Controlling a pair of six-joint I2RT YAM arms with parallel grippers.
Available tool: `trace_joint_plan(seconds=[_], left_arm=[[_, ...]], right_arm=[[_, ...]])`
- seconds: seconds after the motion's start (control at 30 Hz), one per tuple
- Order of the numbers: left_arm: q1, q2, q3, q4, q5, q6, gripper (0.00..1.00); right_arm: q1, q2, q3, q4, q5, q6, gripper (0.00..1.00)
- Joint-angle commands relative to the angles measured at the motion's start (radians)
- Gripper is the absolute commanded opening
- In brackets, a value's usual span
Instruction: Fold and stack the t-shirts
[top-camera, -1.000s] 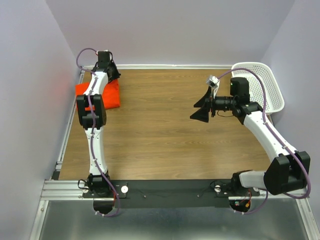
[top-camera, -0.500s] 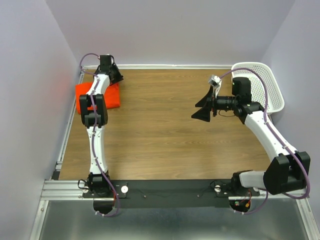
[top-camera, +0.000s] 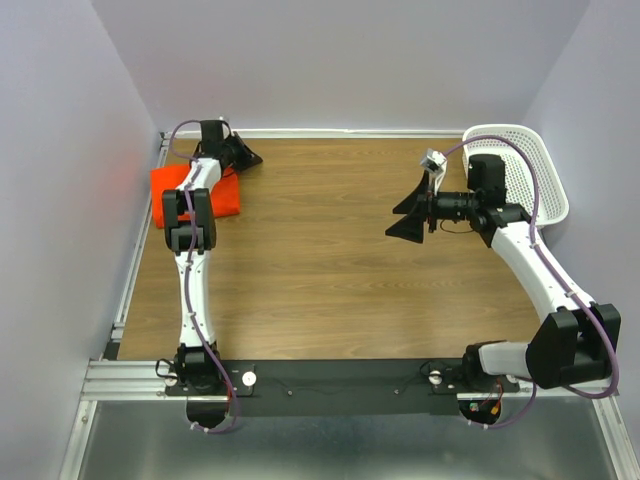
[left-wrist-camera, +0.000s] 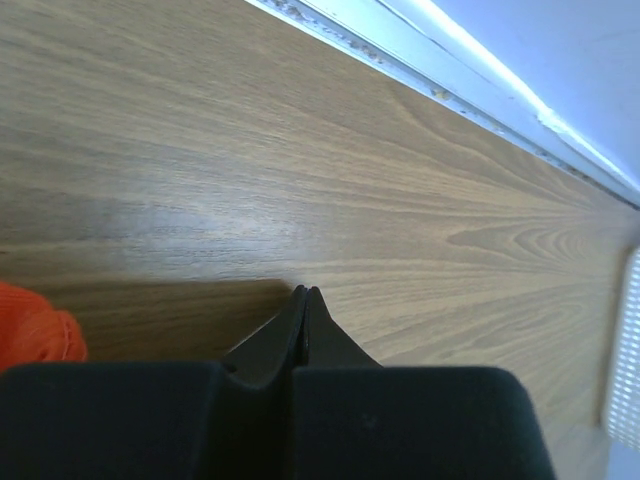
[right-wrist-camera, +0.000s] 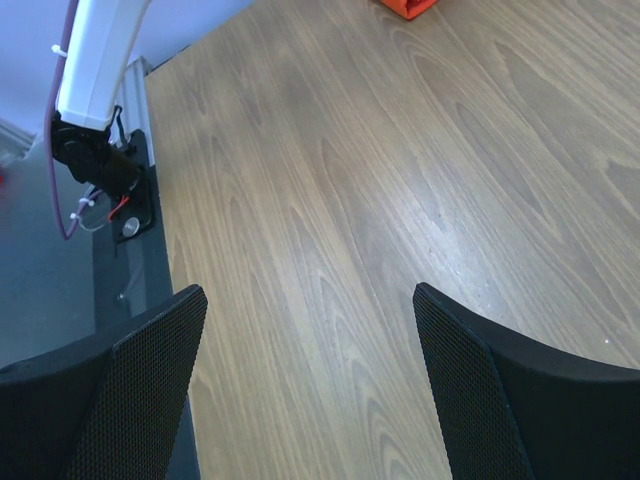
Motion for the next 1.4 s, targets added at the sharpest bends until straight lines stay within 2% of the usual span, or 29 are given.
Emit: trace_joint_plan(seconds=[0.0, 0.13, 0.33, 0.47, 0.63, 0.8, 0.93, 0.97, 1.07, 1.13, 1.17, 1.2, 1.23, 1.27, 1.3, 1.33, 1.37], left_arm=[[0.024, 0.042, -0.030, 0.120, 0.164, -0.095, 0.00], [0.030, 0.080, -0.016, 0.163, 0.279, -0.144, 0.00], [0.035, 0.093, -0.056, 0.241, 0.330, -0.220, 0.00], [0.033, 0.114, -0.021, 0.250, 0.376, -0.250, 0.00], [0.028, 0.104, 0.045, 0.252, 0.459, -0.232, 0.00], [0.024, 0.007, -0.019, 0.263, 0.546, -0.175, 0.00], [0.022, -0.165, -0.146, 0.276, 0.529, -0.088, 0.00], [0.022, -0.268, -0.182, 0.276, 0.506, -0.021, 0.02], [0.015, -0.522, -0.364, 0.267, 0.346, 0.081, 0.09], [-0.008, -0.670, -0.530, 0.263, 0.165, 0.202, 0.16], [-0.027, -0.823, -0.589, 0.266, 0.034, 0.260, 0.20], [-0.033, -0.896, -0.708, 0.290, -0.022, 0.277, 0.24], [-0.034, -1.043, -0.773, 0.307, -0.062, 0.289, 0.26], [-0.033, -1.115, -0.830, 0.321, -0.125, 0.299, 0.31], [-0.031, -1.184, -0.955, 0.359, -0.155, 0.311, 0.45], [-0.031, -1.250, -1.014, 0.374, -0.178, 0.314, 0.51], [-0.028, -1.383, -1.070, 0.385, -0.198, 0.317, 0.59]], right_arm=[[-0.014, -0.014, 0.001, -0.015, -0.039, 0.009, 0.91], [-0.022, -0.013, 0.002, -0.015, -0.047, 0.012, 0.91], [-0.031, -0.016, 0.004, -0.015, -0.058, 0.015, 0.91], [-0.033, -0.020, 0.004, -0.015, -0.061, 0.018, 0.91], [-0.036, -0.027, 0.004, -0.015, -0.059, 0.015, 0.91], [-0.036, -0.033, -0.002, -0.015, -0.026, 0.000, 0.91], [-0.036, -0.054, -0.016, -0.016, 0.086, -0.045, 0.91], [-0.036, -0.060, -0.021, -0.016, 0.117, -0.057, 0.92], [-0.037, -0.099, -0.041, -0.016, 0.241, -0.102, 0.92], [-0.036, -0.145, -0.056, -0.015, 0.345, -0.128, 0.95], [-0.036, -0.178, -0.071, -0.013, 0.390, -0.128, 0.96], [-0.036, -0.200, -0.079, -0.013, 0.430, -0.131, 0.98], [-0.036, -0.218, -0.093, -0.012, 0.501, -0.132, 1.00], [-0.036, -0.232, -0.110, -0.010, 0.531, -0.125, 1.00], [-0.036, -0.260, -0.119, -0.007, 0.574, -0.109, 1.00], [-0.037, -0.266, -0.120, -0.004, 0.646, -0.090, 1.00], [-0.037, -0.274, -0.123, -0.004, 0.678, -0.071, 1.00]])
